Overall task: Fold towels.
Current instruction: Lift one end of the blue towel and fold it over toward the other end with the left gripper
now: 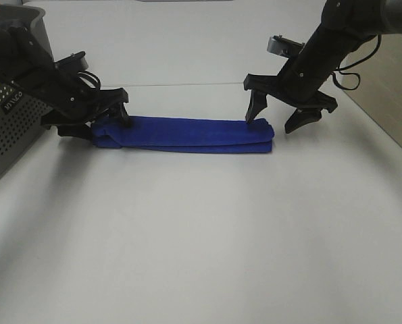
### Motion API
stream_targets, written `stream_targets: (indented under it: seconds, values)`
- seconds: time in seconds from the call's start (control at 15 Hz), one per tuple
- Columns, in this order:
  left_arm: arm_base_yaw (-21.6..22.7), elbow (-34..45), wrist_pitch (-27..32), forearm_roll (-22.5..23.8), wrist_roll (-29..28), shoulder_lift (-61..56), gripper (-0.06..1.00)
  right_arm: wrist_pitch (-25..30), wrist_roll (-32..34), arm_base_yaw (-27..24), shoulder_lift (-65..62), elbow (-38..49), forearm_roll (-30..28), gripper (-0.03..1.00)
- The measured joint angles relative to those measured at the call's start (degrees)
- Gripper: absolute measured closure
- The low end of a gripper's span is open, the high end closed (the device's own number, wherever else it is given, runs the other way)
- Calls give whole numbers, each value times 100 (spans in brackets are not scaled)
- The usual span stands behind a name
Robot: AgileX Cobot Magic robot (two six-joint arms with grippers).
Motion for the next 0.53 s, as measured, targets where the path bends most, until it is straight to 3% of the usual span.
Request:
stream_targets:
  seconds: [0.07, 0.13, 0.2, 0.27, 0.4, 0.53]
  values:
    - [0, 0, -11, -23, 0, 11, 23, 0, 0, 0, 0, 0, 0, 20]
    - [0, 0, -57, -23, 0, 40, 37, 0, 0, 0, 0, 0, 0, 20]
    - [0, 0, -115, 0, 0, 57, 79, -6, 0, 0, 0, 0, 0, 20]
    - [0, 0, -115, 80, 0, 40, 89, -6, 0, 0, 0, 0, 0, 20]
    - [0, 0, -109, 407, 0, -46, 89, -6, 0, 0, 0, 0, -11, 20]
    - [0, 0, -97, 1066, -34, -390, 89, -6, 0, 0, 0, 0, -34, 20]
